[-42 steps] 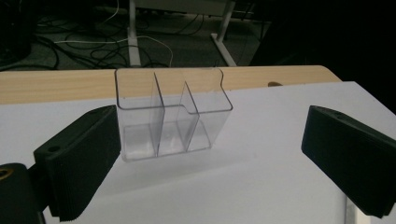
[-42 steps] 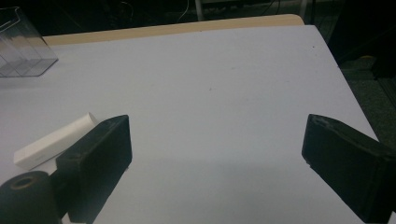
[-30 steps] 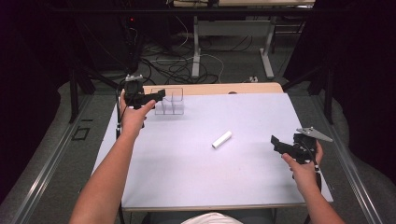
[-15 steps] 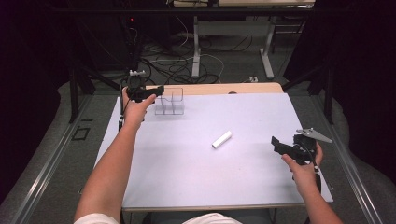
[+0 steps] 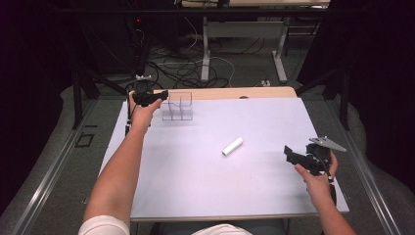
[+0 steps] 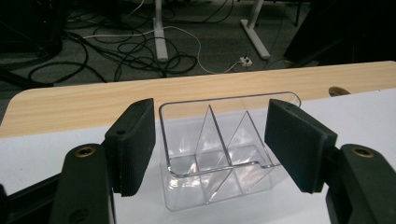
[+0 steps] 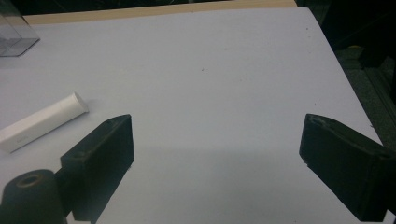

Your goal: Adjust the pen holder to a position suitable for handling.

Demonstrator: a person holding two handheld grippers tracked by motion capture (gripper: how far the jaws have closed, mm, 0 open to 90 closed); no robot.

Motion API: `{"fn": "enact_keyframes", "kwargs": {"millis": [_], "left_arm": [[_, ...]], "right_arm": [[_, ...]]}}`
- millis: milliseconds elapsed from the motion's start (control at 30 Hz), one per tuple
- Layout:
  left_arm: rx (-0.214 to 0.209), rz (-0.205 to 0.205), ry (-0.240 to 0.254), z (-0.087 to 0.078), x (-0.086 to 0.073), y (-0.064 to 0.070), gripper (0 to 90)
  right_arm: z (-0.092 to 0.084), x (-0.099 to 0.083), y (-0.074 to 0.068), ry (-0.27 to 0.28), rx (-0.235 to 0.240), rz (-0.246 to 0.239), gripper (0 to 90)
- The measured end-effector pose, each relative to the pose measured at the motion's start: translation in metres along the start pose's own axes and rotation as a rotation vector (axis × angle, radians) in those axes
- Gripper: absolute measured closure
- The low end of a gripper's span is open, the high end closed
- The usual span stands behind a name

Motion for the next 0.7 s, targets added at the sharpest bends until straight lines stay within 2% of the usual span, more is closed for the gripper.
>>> {"fn": "enact_keyframes", "kwargs": {"millis": [67, 100, 133, 167, 233, 367, 533, 700], "left_arm": [[0.009, -0.008, -0.003, 0.003, -0.002, -0.004, 34.7], [0.019, -0.011, -0.008, 0.005, -0.004, -0.006, 35.0], [0.031, -0.006, -0.027, 0.006, -0.006, -0.009, 36.1], [0.038, -0.009, -0.033, 0.008, -0.008, -0.011, 36.7], [0.046, -0.020, -0.054, 0.010, -0.012, -0.015, 37.5], [0.085, -0.014, -0.085, 0.014, -0.018, -0.022, 41.4], [0.103, -0.033, -0.115, 0.015, -0.023, -0.028, 48.0], [0.116, -0.034, -0.139, 0.015, -0.027, -0.030, 52.9]], "right_arm": [[-0.001, -0.001, 0.001, -0.003, 0.001, 0.008, 9.4], [-0.002, -0.002, 0.000, -0.018, -0.005, 0.028, 9.5], [-0.001, -0.002, 0.002, -0.002, -0.006, 0.017, 10.2], [-0.003, -0.003, 0.001, -0.019, -0.003, 0.032, 10.6], [-0.003, -0.003, 0.001, -0.021, -0.001, 0.034, 10.7], [-0.003, -0.003, 0.001, -0.022, 0.009, 0.037, 11.2], [-0.003, -0.003, -0.002, -0.020, 0.029, 0.032, 11.9], [-0.003, -0.002, -0.003, -0.013, 0.022, 0.039, 12.1]]}}
Point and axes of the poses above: each handheld gripper's, and its own axes: z roughly forward along the jaws, x roughly out of its top, y roughly to its right, the point moved 8 cm from there along z, roughly forward along the jaws, and after that the axes turned 14 degrees about y, right-handed, at the moved point
